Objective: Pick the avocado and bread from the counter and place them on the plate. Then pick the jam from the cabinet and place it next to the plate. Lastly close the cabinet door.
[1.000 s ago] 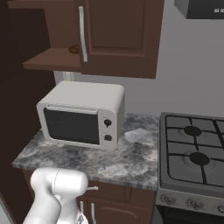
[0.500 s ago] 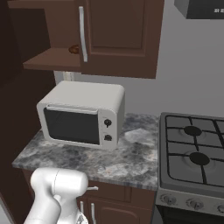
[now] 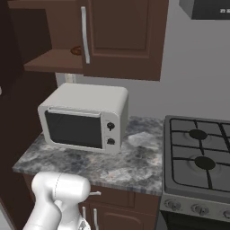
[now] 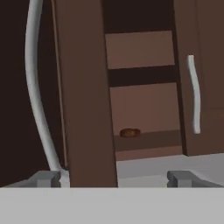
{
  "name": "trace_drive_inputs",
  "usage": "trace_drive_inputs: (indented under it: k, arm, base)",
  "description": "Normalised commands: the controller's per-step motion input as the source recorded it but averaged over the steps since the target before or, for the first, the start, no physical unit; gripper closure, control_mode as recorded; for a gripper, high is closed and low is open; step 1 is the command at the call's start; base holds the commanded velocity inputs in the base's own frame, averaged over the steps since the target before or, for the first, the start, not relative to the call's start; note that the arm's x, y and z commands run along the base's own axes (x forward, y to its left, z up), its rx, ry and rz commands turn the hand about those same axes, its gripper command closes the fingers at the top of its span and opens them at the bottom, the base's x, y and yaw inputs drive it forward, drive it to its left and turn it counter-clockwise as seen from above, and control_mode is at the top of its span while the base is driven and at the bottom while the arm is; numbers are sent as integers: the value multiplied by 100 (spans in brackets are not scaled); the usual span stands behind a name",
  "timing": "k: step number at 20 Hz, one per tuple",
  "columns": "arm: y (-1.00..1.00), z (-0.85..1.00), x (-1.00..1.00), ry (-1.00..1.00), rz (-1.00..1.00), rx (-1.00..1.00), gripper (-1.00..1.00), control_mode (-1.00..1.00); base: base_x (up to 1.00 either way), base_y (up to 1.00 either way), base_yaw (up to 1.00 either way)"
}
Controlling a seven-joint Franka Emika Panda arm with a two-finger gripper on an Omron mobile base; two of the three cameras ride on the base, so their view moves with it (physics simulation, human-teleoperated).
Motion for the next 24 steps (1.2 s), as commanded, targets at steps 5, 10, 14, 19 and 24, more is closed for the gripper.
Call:
trace_drive_inputs:
  k: [5,10,14,19,24]
  arm:
    - [-32,2,33,8,-11,0,-100,-100]
    - [-41,0,54,3,-7,2,-100,-100]
    - [-49,-13,59,1,-2,5,-100,-100]
    - [-51,-20,59,1,-3,6,-100,-100]
    - [-33,-25,81,0,0,8,-100,-100]
  base:
    - [0,0,0]
    - [0,0,0]
    - [0,0,0]
    - [0,0,0]
    - [0,0,0]
